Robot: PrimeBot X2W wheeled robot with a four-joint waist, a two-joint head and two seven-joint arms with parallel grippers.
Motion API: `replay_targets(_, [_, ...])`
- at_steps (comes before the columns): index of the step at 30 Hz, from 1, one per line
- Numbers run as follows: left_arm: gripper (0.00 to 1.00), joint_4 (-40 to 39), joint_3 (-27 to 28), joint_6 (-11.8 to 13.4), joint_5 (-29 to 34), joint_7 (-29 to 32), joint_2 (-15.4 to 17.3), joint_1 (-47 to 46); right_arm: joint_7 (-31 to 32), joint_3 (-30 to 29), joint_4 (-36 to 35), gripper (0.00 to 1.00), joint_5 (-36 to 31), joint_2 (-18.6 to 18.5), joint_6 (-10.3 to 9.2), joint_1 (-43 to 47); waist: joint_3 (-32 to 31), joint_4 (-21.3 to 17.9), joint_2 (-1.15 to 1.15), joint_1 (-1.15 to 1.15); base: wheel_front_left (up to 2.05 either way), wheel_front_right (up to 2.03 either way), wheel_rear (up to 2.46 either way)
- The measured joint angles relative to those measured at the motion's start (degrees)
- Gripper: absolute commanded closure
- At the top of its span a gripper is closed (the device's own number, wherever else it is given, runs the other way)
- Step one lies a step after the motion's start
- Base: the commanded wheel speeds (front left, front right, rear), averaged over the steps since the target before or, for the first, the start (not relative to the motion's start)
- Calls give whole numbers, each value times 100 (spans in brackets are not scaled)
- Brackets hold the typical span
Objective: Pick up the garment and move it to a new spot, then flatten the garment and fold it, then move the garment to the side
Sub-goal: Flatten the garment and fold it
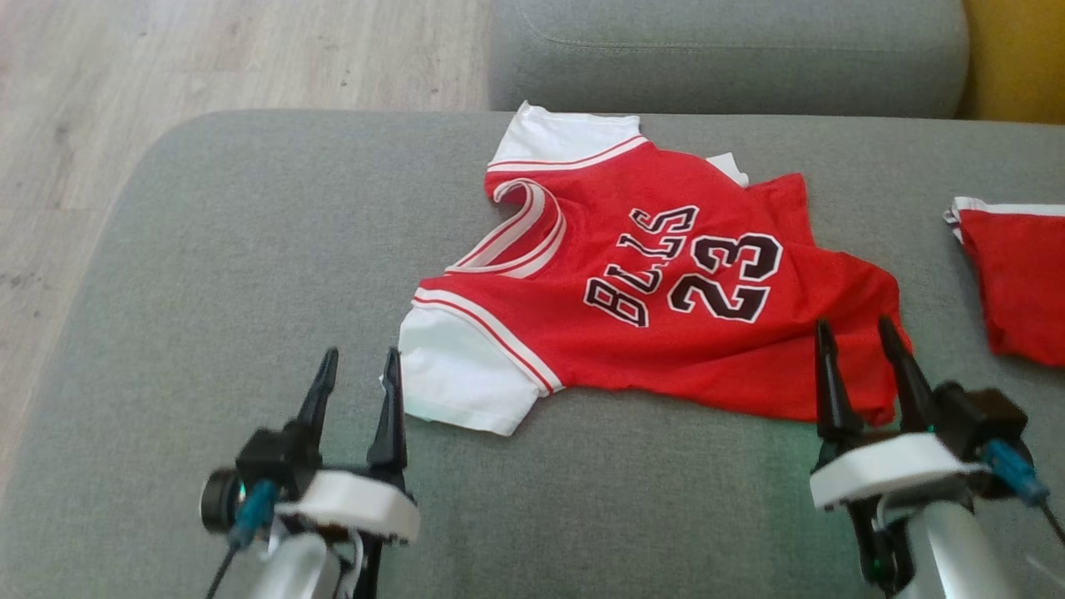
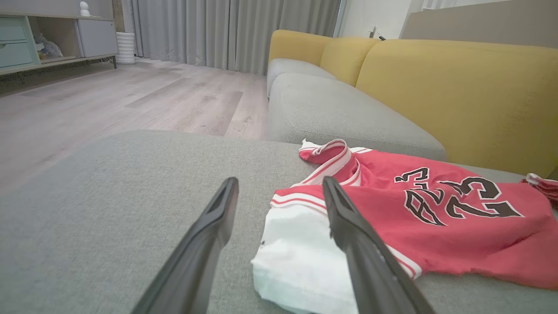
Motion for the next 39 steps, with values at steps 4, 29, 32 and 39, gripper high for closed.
replay_targets(4, [0, -285, 11, 48, 2, 0, 0, 346, -45, -7, 16, 0, 0, 0, 0, 193, -26, 65, 0, 0, 0, 0, 0])
replay_targets(29, [0, -245, -3, 7, 2, 0, -12, 292, 515, -1050, 1195, 0, -945, 13, 0, 169, 273, -114, 0, 1, 0, 0, 0])
replay_targets(32, [0, -229, -7, -7, 2, -1, -15, 214, 515, -1079, 1224, 0, -1079, 13, 0, 17, 330, -89, 0, 1, 0, 0, 0])
replay_targets(39, [0, -137, -10, -13, 2, -9, -23, 193, 508, -1139, 1327, 0, -1217, 12, 0, -99, 460, -26, 0, 1, 0, 0, 0])
